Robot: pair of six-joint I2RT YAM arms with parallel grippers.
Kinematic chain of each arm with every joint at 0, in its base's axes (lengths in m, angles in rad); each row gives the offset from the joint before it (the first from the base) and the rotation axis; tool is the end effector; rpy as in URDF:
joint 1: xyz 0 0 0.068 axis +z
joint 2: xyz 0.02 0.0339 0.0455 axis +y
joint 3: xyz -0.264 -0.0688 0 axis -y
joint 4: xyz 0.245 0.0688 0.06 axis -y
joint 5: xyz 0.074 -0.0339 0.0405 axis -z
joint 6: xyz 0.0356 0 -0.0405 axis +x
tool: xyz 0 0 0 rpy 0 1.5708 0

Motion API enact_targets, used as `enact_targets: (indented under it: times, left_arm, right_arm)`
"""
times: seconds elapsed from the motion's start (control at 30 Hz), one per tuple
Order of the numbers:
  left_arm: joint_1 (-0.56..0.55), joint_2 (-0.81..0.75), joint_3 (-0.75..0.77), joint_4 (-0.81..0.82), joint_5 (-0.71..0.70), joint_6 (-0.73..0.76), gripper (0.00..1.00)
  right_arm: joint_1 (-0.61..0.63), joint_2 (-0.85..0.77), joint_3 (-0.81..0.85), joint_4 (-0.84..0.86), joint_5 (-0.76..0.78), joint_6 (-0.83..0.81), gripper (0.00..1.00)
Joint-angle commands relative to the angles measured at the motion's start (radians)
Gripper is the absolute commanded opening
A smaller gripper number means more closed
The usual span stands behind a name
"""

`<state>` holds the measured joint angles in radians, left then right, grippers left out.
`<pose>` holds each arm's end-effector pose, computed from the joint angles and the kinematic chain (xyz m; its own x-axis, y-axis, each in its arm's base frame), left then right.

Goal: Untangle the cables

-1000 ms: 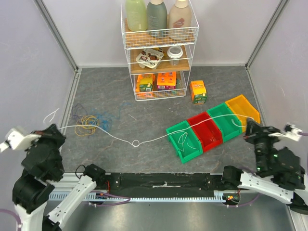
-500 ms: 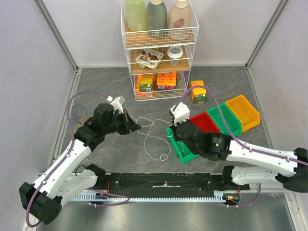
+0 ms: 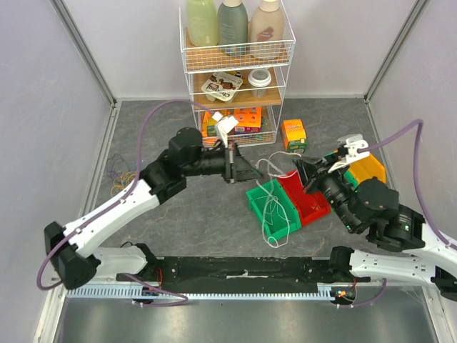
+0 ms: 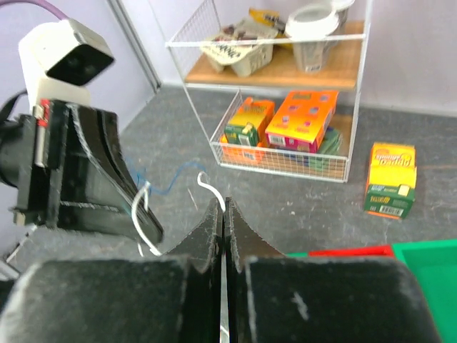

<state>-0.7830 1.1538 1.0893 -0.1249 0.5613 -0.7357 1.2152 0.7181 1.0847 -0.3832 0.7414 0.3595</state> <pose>0.1736 -0.1995 0.3794 -0.7484 -0.0568 -0.6608 0.6279 0.2606 -0.7334 0.0673 0.1122 0.4294 -0.1659 0.2985 -0.9399 -0.4251 0.8383 0.3413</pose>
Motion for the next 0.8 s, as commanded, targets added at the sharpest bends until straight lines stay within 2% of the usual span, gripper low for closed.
enact_targets:
  times: [0.0,0.2,0.3,0.4,0.5,0.6,0.77]
  left_arm:
    - [-0.094,0.108,0.21,0.074,-0.001,0.001,0.02]
    - [-0.102,0.191,0.248,-0.046,-0.179,0.047,0.02]
    - [-0.102,0.253,0.221,-0.142,-0.273,0.064,0.02]
    - [-0.102,0.288,0.141,-0.134,-0.354,0.067,0.02]
    - [-0.102,0.352,0.094,-0.128,-0.393,0.071,0.02]
    - [-0.107,0.441,0.081,-0.125,-0.364,0.07,0.02]
    - [-0.15,0.578,0.103,-0.127,-0.356,0.055,0.02]
  right_arm:
    - [-0.002,0.015,0.076,0.009,0.053,-0.065,0.0]
    - [0.0,0.014,0.011,0.012,0.142,-0.083,0.0]
    - [0.0,0.015,-0.095,0.072,0.141,-0.064,0.0]
    - [-0.002,0.029,-0.256,0.165,0.136,-0.019,0.0]
    - [-0.019,0.093,-0.357,0.168,0.163,0.093,0.0]
    - [-0.058,0.133,-0.411,0.086,0.15,0.263,0.0]
    - [-0.163,0.133,-0.486,0.035,-0.003,0.433,0.0]
